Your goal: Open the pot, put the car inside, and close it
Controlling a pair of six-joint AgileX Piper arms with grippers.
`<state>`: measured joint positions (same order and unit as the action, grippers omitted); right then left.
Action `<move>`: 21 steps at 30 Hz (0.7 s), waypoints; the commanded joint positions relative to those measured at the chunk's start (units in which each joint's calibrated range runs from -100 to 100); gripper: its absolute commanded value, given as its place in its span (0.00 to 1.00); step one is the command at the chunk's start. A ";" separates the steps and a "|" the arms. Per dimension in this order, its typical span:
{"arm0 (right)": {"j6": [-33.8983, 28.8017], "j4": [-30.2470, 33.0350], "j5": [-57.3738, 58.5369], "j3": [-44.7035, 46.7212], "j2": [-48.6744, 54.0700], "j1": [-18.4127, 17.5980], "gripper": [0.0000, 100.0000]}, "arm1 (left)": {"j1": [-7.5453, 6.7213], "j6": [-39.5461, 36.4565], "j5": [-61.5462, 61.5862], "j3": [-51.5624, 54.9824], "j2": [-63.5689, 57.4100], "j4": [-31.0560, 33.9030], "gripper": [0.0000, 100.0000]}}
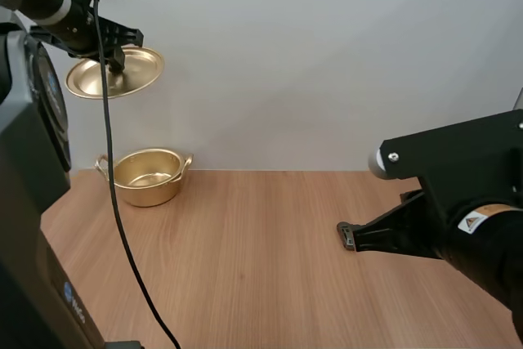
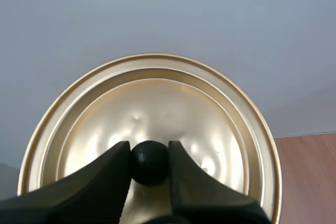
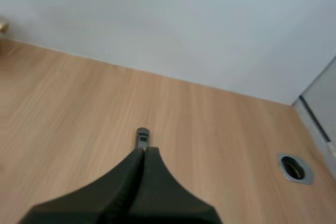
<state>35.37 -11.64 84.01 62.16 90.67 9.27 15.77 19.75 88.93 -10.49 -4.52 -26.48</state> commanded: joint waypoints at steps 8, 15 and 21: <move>5.28 -3.45 -20.76 -0.04 -28.93 0.00 0.00 | 1.87 -0.44 11.07 -0.07 -23.85 -4.59 0.00; 5.28 -2.10 -36.08 -0.17 -43.93 0.00 0.67 | 1.87 -1.42 11.07 -0.07 -33.91 -8.29 0.00; 5.67 -2.69 -36.37 -2.79 -54.47 0.00 0.88 | 1.87 -1.01 11.07 -0.07 -38.74 -8.63 0.00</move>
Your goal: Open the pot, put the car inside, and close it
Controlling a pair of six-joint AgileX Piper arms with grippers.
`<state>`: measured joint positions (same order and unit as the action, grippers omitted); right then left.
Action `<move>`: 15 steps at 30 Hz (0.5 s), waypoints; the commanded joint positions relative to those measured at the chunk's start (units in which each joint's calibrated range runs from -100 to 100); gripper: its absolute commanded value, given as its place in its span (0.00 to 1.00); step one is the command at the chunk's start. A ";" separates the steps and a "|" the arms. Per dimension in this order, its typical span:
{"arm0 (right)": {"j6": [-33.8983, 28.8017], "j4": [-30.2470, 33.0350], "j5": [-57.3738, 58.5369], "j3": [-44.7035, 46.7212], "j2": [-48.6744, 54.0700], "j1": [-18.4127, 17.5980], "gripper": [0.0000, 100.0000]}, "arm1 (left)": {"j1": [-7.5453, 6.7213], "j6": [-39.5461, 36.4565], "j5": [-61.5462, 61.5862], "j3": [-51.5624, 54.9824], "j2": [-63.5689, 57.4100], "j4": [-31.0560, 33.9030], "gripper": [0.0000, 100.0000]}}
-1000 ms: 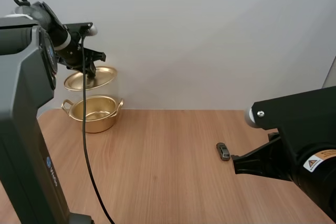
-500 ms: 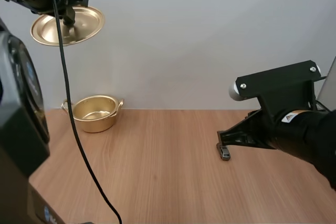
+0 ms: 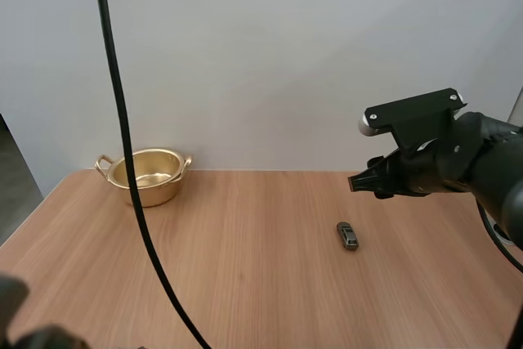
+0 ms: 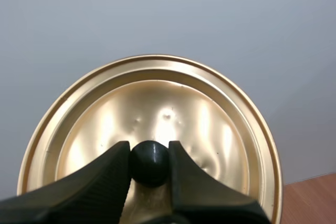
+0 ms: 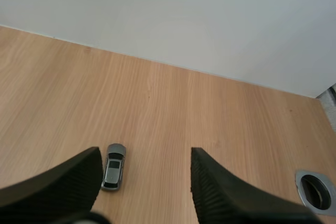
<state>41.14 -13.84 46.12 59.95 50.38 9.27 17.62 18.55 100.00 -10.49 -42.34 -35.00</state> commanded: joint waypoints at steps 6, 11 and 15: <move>3.80 -5.01 10.92 -6.35 -21.42 0.00 0.88 | 0.02 0.19 0.00 -0.07 -2.20 -1.08 0.00; 7.35 -10.89 19.35 -10.37 -24.85 0.00 0.87 | 0.02 0.19 0.00 -0.07 -2.20 -1.08 0.00; 8.17 -12.77 22.04 -12.02 -26.49 0.00 0.82 | 0.02 0.19 0.00 -0.07 -2.20 -1.08 0.00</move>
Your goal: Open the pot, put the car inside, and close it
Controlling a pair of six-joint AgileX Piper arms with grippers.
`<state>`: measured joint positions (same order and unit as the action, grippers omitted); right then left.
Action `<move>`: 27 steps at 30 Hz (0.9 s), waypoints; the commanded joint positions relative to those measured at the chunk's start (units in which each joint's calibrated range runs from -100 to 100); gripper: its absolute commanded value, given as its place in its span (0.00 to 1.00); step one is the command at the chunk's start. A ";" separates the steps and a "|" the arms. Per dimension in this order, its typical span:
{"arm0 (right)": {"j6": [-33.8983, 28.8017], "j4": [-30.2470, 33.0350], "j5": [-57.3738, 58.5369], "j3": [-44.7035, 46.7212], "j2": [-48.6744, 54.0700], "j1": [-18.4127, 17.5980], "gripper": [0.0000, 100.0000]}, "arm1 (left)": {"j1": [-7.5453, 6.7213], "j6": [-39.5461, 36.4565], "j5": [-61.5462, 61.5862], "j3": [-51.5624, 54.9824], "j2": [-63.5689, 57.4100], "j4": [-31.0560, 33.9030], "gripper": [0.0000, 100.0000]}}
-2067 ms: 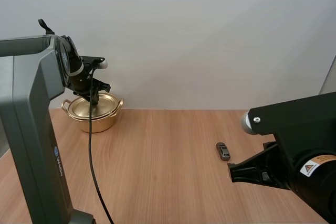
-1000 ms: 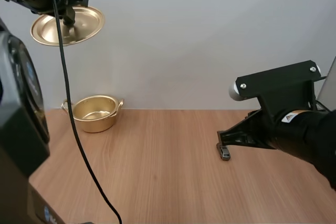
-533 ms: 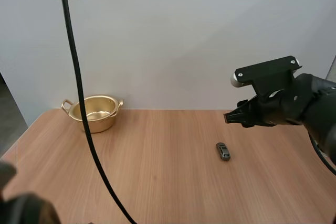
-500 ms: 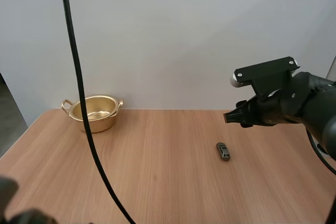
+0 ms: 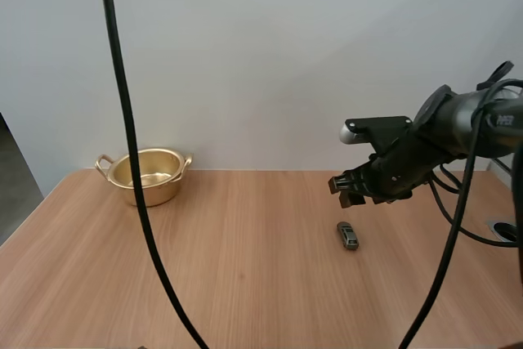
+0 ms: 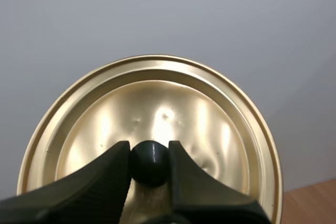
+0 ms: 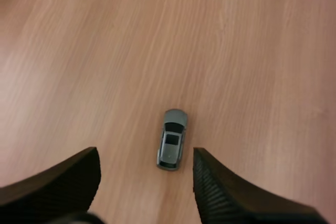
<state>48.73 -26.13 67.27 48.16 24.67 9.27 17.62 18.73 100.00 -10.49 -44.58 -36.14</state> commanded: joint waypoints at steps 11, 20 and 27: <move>5.21 -1.48 1.01 -0.21 -9.07 0.00 0.81 | 0.02 0.01 0.00 -0.07 0.04 0.06 0.00; 7.85 -2.06 -6.18 -0.21 -13.64 0.00 0.73 | 0.02 0.01 0.00 -0.07 0.04 0.06 0.00; 10.87 -5.40 -9.14 -0.21 -17.71 -0.08 0.72 | 0.02 0.01 0.00 -0.07 0.04 0.06 0.00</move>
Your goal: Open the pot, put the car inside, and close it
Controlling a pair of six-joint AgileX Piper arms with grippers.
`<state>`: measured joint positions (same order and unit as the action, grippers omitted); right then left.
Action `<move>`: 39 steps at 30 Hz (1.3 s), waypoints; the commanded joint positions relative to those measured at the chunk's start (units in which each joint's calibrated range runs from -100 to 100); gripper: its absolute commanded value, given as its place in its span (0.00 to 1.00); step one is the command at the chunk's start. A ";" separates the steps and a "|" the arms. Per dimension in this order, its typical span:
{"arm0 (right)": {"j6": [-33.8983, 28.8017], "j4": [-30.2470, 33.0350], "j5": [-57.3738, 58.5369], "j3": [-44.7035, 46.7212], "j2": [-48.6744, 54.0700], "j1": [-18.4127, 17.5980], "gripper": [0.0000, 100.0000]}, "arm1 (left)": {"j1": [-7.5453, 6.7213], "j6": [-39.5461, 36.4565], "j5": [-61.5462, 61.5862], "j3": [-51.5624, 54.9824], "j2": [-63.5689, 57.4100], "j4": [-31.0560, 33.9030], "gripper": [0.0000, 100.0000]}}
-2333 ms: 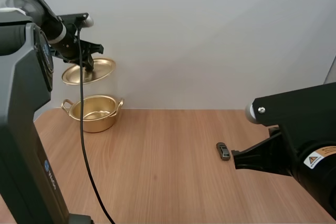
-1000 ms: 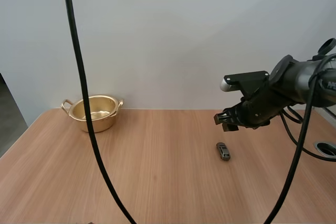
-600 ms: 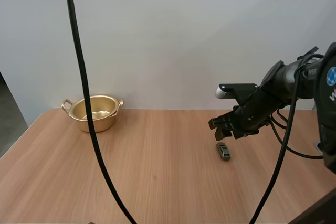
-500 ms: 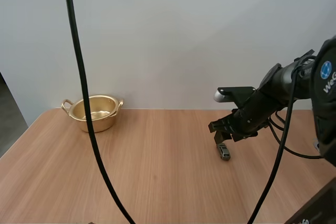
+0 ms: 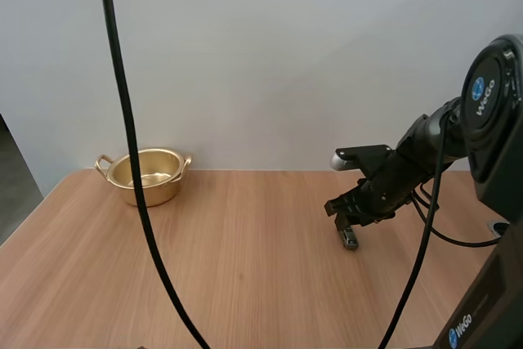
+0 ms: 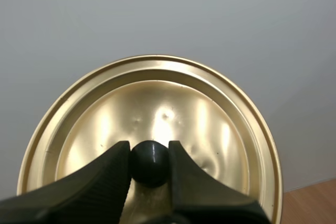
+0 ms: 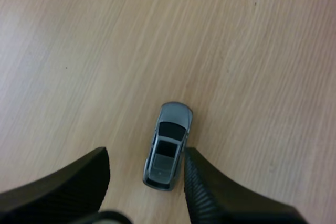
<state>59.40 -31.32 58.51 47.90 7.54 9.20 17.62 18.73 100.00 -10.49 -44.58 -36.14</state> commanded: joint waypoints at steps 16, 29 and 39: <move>1.14 -1.42 -8.30 0.04 -7.95 -1.90 0.64 | 0.02 0.81 0.00 -0.07 0.04 -0.03 0.00; 4.35 -3.99 -12.11 -4.50 -9.65 -1.90 0.00 | 0.02 -1.02 0.00 -0.07 0.04 -1.73 0.00; 11.74 -24.07 20.26 -24.50 -3.33 -2.88 0.00 | 0.02 -2.65 0.00 -0.07 0.04 -3.01 0.00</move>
<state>69.99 -46.12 64.70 28.70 4.23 6.86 17.62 16.14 100.00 -10.49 -44.58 -39.10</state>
